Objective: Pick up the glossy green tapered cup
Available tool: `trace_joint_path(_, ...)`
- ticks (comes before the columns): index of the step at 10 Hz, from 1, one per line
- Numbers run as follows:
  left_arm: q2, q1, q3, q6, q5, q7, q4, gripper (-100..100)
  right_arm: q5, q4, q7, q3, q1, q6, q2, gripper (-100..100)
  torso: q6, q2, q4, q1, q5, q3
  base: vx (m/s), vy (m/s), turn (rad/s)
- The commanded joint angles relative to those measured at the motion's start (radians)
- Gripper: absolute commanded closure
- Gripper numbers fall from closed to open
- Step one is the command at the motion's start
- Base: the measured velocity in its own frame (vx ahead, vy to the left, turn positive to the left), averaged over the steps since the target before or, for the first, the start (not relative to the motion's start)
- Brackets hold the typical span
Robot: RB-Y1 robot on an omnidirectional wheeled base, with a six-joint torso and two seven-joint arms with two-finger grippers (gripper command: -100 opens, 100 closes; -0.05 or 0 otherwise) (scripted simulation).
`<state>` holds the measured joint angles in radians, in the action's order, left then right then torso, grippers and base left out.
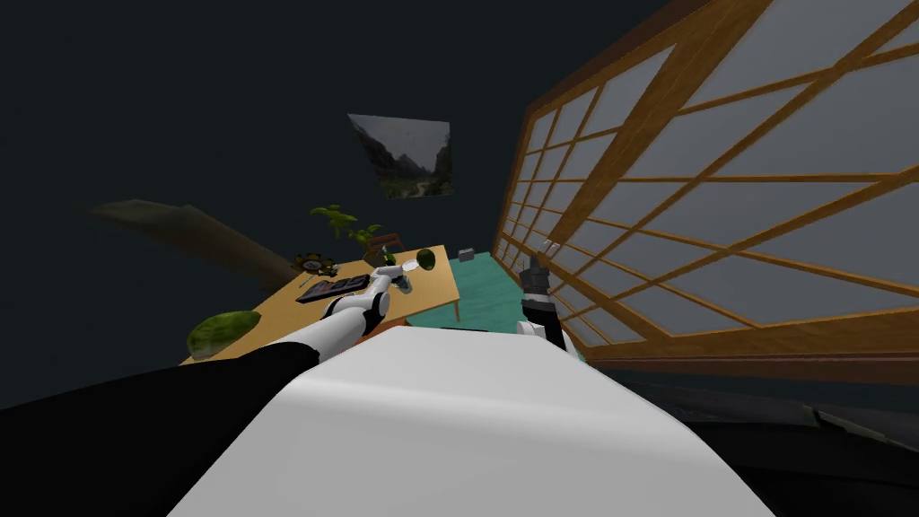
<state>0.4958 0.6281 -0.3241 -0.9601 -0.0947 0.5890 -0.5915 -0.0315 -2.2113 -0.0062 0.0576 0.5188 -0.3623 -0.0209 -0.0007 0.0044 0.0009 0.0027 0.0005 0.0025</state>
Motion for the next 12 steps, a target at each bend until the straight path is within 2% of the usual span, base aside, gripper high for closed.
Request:
trace_joint_path(1,0.046,-0.036,-0.038,0.015,-0.009,0.023,0.01,-100,0.0,0.0,0.0,0.0,0.0,0.0,0.0,0,0.0,0.0,0.0,0.0,0.0,0.0,-0.134,0.032,-0.452)
trace_joint_path(3,0.046,-0.015,-0.038,0.027,-0.009,0.023,0.105,-100,0.0,0.0,0.0,0.0,0.0,0.0,0.0,0,-0.001,0.002,0.001,0.001,0.0,0.001,-0.064,0.018,-0.164)
trace_joint_path(4,0.046,-0.036,-0.038,0.015,-0.009,0.023,0.078,-100,0.0,0.0,0.0,0.0,0.0,0.0,0.0,0,-0.002,-0.001,0.0,0.0,0.0,-0.001,0.007,-0.005,0.05)
trace_joint_path(5,0.077,-0.049,-0.061,0.028,-0.013,0.04,0.032,-100,0.0,0.0,0.0,0.0,0.001,0.0,0.0,0,-0.002,-0.004,-0.001,0.0,0.0,-0.002,-0.043,0.001,-0.352)
trace_joint_path(6,0.077,-0.049,-0.061,0.028,-0.013,0.04,0.078,-100,0.0,0.0,0.0,0.0,0.0,0.0,0.0,0,0.0,-0.003,0.0,-0.001,-0.001,-0.001,-0.056,0.015,-0.257)
trace_joint_path(7,0.077,-0.049,-0.061,0.028,-0.013,0.04,0.082,-100,0.0,0.0,0.0,0.0,0.0,0.0,0.0,0,-0.001,-0.002,0.0,0.0,0.0,-0.001,-0.026,0.007,0.01)
trace_joint_path(9,0.077,-0.049,-0.061,0.028,-0.013,0.04,0.038,-100,0.0,0.0,0.0,0.0,0.001,0.0,0.0,0,-0.002,-0.004,-0.001,0.0,0.0,-0.002,0.0,-0.001,0.022)
trace_joint_path(11,0.077,-0.049,-0.061,0.028,-0.013,0.04,0.032,-100,0.0,0.0,0.0,0.0,0.001,0.0,0.0,0,-0.001,-0.006,-0.001,0.0,0.0,-0.003,0.003,0.0,-0.004)
trace_joint_path(12,0.107,-0.062,-0.084,0.042,-0.016,0.057,0.054,-100,0.0,0.0,0.0,0.0,0.001,0.0,0.0,0,-0.002,-0.005,-0.001,0.0,0.0,-0.003,-0.052,-0.001,-0.362)
